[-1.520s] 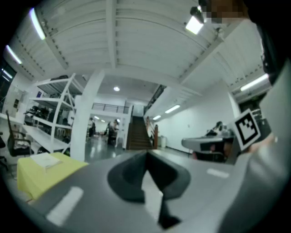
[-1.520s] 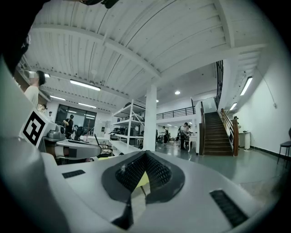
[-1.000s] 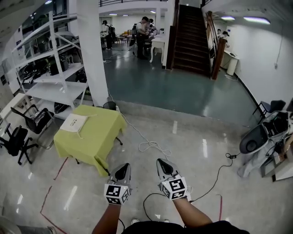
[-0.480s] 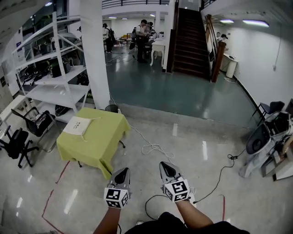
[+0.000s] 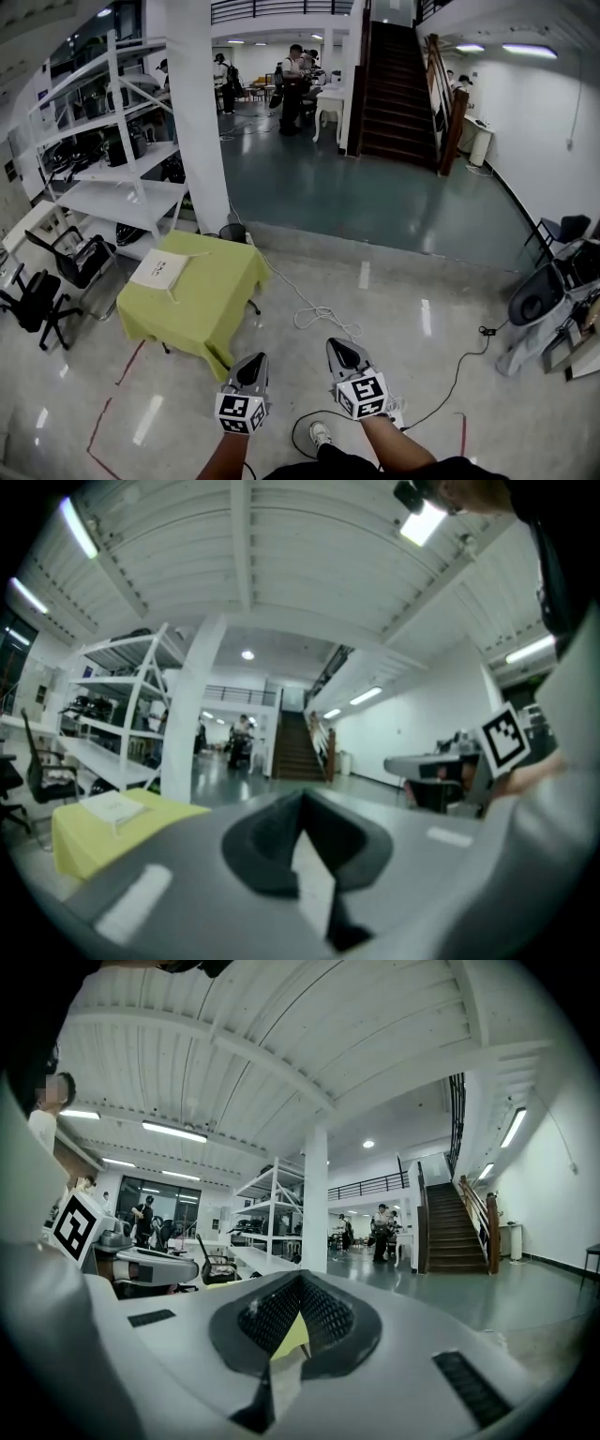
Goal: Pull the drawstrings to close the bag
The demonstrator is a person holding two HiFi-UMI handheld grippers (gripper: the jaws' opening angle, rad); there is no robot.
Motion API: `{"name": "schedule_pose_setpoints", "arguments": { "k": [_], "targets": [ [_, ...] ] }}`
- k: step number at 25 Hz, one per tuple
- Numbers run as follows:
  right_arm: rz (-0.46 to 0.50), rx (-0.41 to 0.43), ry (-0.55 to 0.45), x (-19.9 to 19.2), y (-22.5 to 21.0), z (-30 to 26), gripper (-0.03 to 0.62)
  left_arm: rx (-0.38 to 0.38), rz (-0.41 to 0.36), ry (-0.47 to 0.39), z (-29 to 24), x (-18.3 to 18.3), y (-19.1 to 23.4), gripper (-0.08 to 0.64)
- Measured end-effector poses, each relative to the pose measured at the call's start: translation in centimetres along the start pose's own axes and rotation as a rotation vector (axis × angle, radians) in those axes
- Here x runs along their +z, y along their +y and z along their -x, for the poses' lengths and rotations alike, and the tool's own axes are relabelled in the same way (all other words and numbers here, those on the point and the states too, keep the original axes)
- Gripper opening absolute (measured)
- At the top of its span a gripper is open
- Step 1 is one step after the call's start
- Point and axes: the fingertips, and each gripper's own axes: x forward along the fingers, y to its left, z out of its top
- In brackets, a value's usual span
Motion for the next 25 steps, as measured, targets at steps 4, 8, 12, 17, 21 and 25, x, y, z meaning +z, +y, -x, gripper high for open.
{"name": "schedule_pose_setpoints", "arguments": {
  "k": [4,8,12,17,21,25],
  "targets": [
    [-0.004,0.019,-0.005,0.5,-2.7,-2.7,-0.008,0.014,-0.003,0.002,-3.5,0.9,0.6,0.005],
    [-0.004,0.035,-0.023,1.0,-6.2,-5.1,-0.008,0.034,-0.009,0.001,-7.5,1.6,0.8,0.005],
    [-0.006,0.047,-0.029,1.1,-10.1,-7.1,-0.008,0.049,-0.005,0.004,-11.6,2.0,0.4,0.005],
    [-0.007,0.070,-0.026,0.8,-13.7,-8.2,-0.008,0.076,0.006,0.011,-15.0,2.0,-0.2,0.005],
    [-0.013,0.099,-0.019,0.4,-14.9,-9.3,-0.008,0.104,0.010,0.018,-16.4,2.0,-0.2,0.005],
    [-0.009,0.144,-0.009,0.1,-14.3,-11.4,-0.008,0.140,0.021,0.029,-16.7,1.5,1.1,0.005]
  ]
}}
